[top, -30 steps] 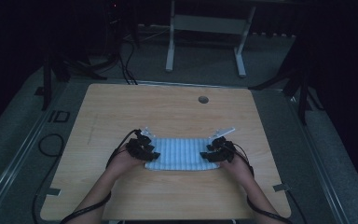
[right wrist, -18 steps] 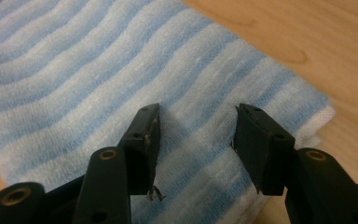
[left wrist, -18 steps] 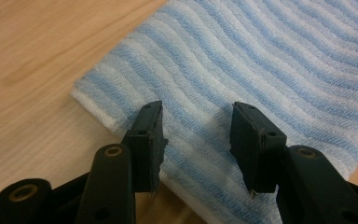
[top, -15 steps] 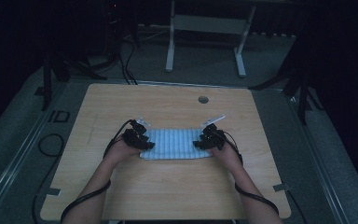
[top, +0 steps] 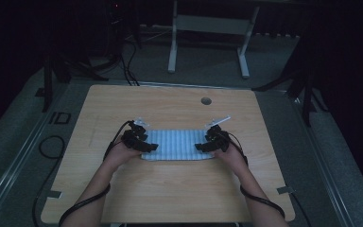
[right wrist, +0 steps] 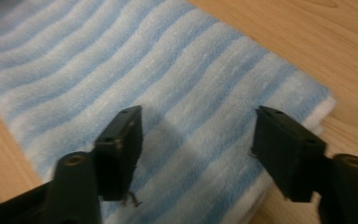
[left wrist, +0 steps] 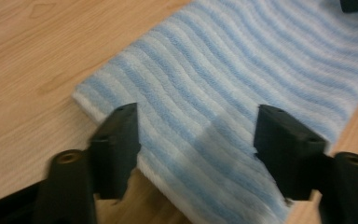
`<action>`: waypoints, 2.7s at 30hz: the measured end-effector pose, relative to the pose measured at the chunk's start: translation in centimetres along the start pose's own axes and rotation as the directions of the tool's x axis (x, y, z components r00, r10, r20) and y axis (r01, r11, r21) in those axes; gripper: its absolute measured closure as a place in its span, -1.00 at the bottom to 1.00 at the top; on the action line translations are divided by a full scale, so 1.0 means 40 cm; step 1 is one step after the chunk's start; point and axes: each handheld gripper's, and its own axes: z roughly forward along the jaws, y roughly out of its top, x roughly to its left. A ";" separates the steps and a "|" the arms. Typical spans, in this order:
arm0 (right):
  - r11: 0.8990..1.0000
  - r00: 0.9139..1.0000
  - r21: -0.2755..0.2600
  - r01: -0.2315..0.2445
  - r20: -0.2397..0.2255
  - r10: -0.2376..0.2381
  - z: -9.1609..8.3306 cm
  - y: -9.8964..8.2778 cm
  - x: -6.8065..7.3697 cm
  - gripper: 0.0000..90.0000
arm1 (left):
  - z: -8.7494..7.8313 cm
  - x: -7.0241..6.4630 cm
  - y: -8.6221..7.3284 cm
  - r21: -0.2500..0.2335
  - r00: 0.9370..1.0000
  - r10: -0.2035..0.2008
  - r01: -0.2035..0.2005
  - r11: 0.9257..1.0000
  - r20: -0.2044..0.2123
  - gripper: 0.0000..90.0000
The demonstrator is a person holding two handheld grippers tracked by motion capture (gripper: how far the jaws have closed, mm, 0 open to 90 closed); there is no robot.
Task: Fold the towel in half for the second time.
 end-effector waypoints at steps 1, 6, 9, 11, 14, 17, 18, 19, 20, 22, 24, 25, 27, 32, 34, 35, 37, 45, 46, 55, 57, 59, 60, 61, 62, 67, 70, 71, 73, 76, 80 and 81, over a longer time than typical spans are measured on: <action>1.000 1.000 -0.005 -0.003 -0.013 0.003 -0.005 -0.003 0.000 -0.45 | -0.005 -0.002 -0.005 -0.012 1.000 0.001 -0.001 1.000 0.006 -0.42; 1.000 0.999 -0.027 0.004 -0.033 -0.005 -0.028 -0.020 0.001 -0.67 | -0.013 -0.016 -0.026 -0.036 1.000 -0.003 0.004 0.999 0.026 -0.65; 0.999 0.999 -0.043 0.024 -0.031 -0.026 -0.039 -0.032 0.009 -0.70 | -0.018 -0.033 -0.041 -0.070 1.000 0.003 -0.002 0.998 0.013 -0.71; 0.998 0.999 -0.054 0.037 -0.024 -0.038 -0.049 -0.042 0.015 -0.71 | -0.023 -0.041 -0.052 -0.074 1.000 0.012 -0.012 0.997 0.002 -0.83; 0.996 0.998 -0.071 0.054 -0.019 -0.056 -0.063 -0.052 0.020 -0.71 | -0.032 -0.048 -0.064 -0.075 1.000 0.023 -0.023 0.997 0.001 -0.94; 0.990 0.997 -0.123 0.065 -0.028 -0.069 -0.091 -0.075 0.026 -0.74 | -0.051 -0.062 -0.087 -0.097 1.000 0.018 -0.017 0.995 0.005 -0.96; 0.987 0.996 -0.140 0.073 -0.039 -0.080 -0.100 -0.086 0.027 -0.74 | -0.054 -0.064 -0.092 -0.108 1.000 0.013 -0.012 0.994 0.007 -0.96; 0.987 0.995 -0.145 0.076 -0.046 -0.083 -0.104 -0.093 0.026 -0.74 | -0.058 -0.066 -0.099 -0.116 1.000 0.001 0.001 0.993 0.018 -0.96; 0.986 0.995 -0.149 0.081 -0.039 -0.087 -0.112 -0.104 0.025 -0.74 | -0.060 -0.068 -0.104 -0.116 1.000 0.006 -0.004 0.993 0.016 -0.96; 0.984 0.995 -0.157 0.083 -0.035 -0.089 -0.125 -0.122 0.022 -0.74 | -0.065 -0.073 -0.117 -0.110 1.000 0.012 -0.012 0.994 -0.002 -0.96; 0.984 0.996 -0.162 0.079 -0.030 -0.085 -0.138 -0.141 0.017 -0.74 | -0.070 -0.075 -0.131 -0.096 1.000 0.019 -0.020 0.995 -0.005 -0.96; 0.984 0.996 -0.162 0.079 -0.030 -0.085 -0.138 -0.141 0.017 -0.74 | -0.070 -0.075 -0.131 -0.096 1.000 0.019 -0.020 0.995 -0.005 -0.96; 0.984 0.997 -0.164 0.070 -0.024 -0.075 -0.159 -0.173 0.006 -0.73 | -0.084 -0.074 -0.157 -0.091 1.000 0.014 -0.015 0.996 -0.006 -0.96; 0.987 0.998 -0.152 0.055 0.033 -0.051 -0.191 -0.223 -0.013 -0.71 | -0.108 -0.068 -0.197 -0.124 0.999 -0.016 0.011 0.992 -0.039 -0.96; 0.987 0.999 -0.158 0.030 0.032 -0.025 -0.205 -0.242 -0.024 -0.70 | -0.115 -0.063 -0.214 -0.126 0.998 -0.030 0.023 0.992 -0.054 -0.96; 0.986 0.999 -0.165 0.014 0.035 -0.008 -0.212 -0.252 -0.028 -0.70 | -0.118 -0.061 -0.222 -0.122 0.997 -0.042 0.034 0.992 -0.064 -0.96; 0.984 0.999 -0.179 -0.009 0.035 0.016 -0.226 -0.270 -0.037 -0.70 | -0.122 -0.058 -0.239 -0.118 0.995 -0.059 0.049 0.992 -0.081 -0.96; 0.979 0.996 -0.199 -0.042 0.072 0.058 -0.258 -0.336 -0.051 -0.71 | -0.144 -0.051 -0.289 -0.125 0.990 -0.088 0.074 0.989 -0.112 -0.96; 0.979 0.994 -0.196 -0.051 0.087 0.069 -0.263 -0.356 -0.052 -0.73 | -0.153 -0.050 -0.298 -0.137 0.989 -0.100 0.084 0.987 -0.110 -0.96; 0.961 0.984 -0.255 -0.104 0.117 0.138 -0.298 -0.427 -0.047 -0.73 | -0.179 -0.043 -0.343 -0.182 0.986 -0.139 0.120 0.976 -0.091 -0.96; 0.960 0.982 -0.256 -0.112 0.118 0.146 -0.302 -0.439 -0.045 -0.73 | -0.187 -0.045 -0.352 -0.201 0.984 -0.147 0.126 0.971 -0.097 -0.96; 0.957 0.980 -0.261 -0.129 0.115 0.163 -0.305 -0.451 -0.046 -0.71 | -0.195 -0.044 -0.360 -0.206 0.982 -0.157 0.133 0.969 -0.102 -0.96; 0.954 0.979 -0.264 -0.141 0.108 0.175 -0.306 -0.457 -0.046 -0.71 | -0.197 -0.045 -0.365 -0.207 0.981 -0.158 0.132 0.969 -0.115 -0.96; 0.953 0.976 -0.266 -0.146 0.117 0.183 -0.308 -0.462 -0.045 -0.71 | -0.199 -0.044 -0.369 -0.203 0.980 -0.150 0.123 0.971 -0.127 -0.96; 0.953 0.973 -0.266 -0.145 0.135 0.185 -0.310 -0.466 -0.043 -0.71 | -0.200 -0.043 -0.374 -0.205 0.980 -0.153 0.124 0.971 -0.130 -0.96; 0.939 0.954 -0.305 -0.160 0.197 0.227 -0.326 -0.485 -0.035 -0.71 | -0.211 -0.040 -0.393 -0.221 0.973 -0.170 0.133 0.966 -0.158 -0.96; 0.926 0.943 -0.333 -0.177 0.212 0.256 -0.338 -0.501 -0.039 -0.71 | -0.217 -0.039 -0.400 -0.240 0.969 -0.191 0.151 0.959 -0.155 -0.96; 0.922 0.936 -0.343 -0.179 0.228 0.267 -0.342 -0.506 -0.041 -0.71 | -0.219 -0.038 -0.401 -0.240 0.967 -0.196 0.154 0.959 -0.165 -0.96; 0.910 0.924 -0.363 -0.198 0.242 0.297 -0.348 -0.514 -0.048 -0.71 | -0.220 -0.038 -0.404 -0.245 0.966 -0.204 0.161 0.956 -0.160 -0.96; 0.903 0.916 -0.377 -0.205 0.252 0.313 -0.356 -0.520 -0.059 -0.71 | -0.219 -0.039 -0.407 -0.249 0.965 -0.207 0.163 0.955 -0.159 -0.96; 0.902 0.913 -0.375 -0.216 0.251 0.322 -0.354 -0.523 -0.067 -0.71 | -0.213 -0.037 -0.410 -0.243 0.962 -0.214 0.170 0.955 -0.169 -0.96; 0.905 0.914 -0.369 -0.212 0.252 0.317 -0.352 -0.522 -0.066 -0.71 | -0.212 -0.036 -0.411 -0.249 0.962 -0.219 0.175 0.952 -0.162 -0.96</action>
